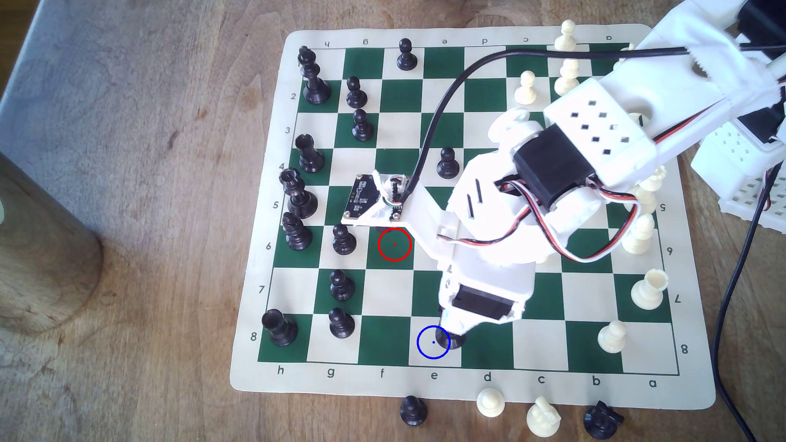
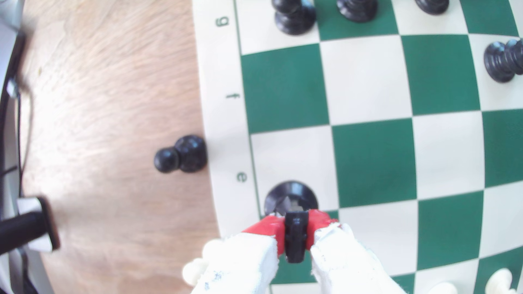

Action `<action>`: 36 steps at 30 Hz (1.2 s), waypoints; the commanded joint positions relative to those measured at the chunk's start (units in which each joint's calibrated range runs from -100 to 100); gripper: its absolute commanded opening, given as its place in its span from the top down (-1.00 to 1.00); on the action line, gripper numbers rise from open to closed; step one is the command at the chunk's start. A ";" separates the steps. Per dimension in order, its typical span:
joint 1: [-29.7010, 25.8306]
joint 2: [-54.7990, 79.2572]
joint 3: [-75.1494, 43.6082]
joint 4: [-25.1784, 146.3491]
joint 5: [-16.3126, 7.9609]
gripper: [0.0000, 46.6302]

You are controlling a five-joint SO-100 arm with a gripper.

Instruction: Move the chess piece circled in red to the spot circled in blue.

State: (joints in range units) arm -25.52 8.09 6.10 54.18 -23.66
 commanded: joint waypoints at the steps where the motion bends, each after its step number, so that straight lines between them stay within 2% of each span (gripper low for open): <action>1: 1.00 0.15 -5.56 -1.19 0.29 1.00; 9: 1.00 4.65 -11.81 -0.37 0.39 1.00; 24: 1.39 7.96 -13.63 0.28 0.78 1.00; 25: 1.39 7.87 -13.72 0.77 0.93 0.95; 29: 1.23 7.87 -14.08 2.25 1.12 0.44; 33: 1.15 7.62 -13.81 2.49 1.12 0.24; 34: 1.07 7.53 -13.53 2.90 1.12 0.12; 36: 1.00 7.45 -13.53 3.15 1.12 0.08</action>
State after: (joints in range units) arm -24.56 17.64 -3.57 56.81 -22.93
